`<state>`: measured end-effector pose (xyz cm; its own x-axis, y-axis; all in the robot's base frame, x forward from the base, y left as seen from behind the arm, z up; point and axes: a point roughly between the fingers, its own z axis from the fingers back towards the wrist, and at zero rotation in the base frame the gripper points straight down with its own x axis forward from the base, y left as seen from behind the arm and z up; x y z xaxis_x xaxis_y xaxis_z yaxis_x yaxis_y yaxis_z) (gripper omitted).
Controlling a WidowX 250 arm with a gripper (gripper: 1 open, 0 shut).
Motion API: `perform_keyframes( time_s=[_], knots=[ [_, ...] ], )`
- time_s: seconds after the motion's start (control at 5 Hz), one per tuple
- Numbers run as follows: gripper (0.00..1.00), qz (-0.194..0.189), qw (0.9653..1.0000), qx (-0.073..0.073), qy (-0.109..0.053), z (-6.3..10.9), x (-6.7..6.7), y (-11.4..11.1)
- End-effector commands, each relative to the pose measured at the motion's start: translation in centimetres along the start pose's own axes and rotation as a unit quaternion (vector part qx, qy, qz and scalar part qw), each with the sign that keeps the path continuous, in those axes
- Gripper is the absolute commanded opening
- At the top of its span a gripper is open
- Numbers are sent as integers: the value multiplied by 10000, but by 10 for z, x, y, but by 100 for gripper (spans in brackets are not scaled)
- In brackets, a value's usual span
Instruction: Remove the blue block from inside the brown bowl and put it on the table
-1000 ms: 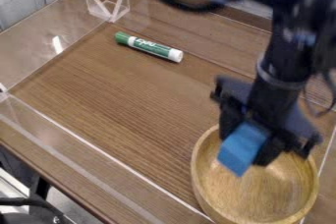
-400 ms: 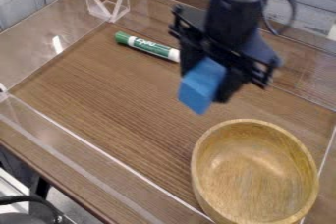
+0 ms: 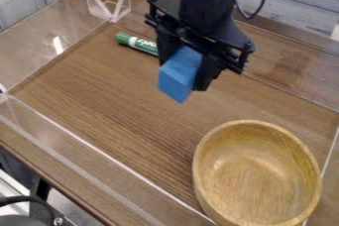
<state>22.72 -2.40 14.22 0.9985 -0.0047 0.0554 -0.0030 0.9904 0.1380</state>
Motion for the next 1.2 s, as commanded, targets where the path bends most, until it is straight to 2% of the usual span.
perform_keyframes(
  time_s=[0.0,1.0],
  knots=[
    [0,125,9996,18,-245,10,3,4],
    [0,281,9992,134,-250,2,0,7]
  ],
)
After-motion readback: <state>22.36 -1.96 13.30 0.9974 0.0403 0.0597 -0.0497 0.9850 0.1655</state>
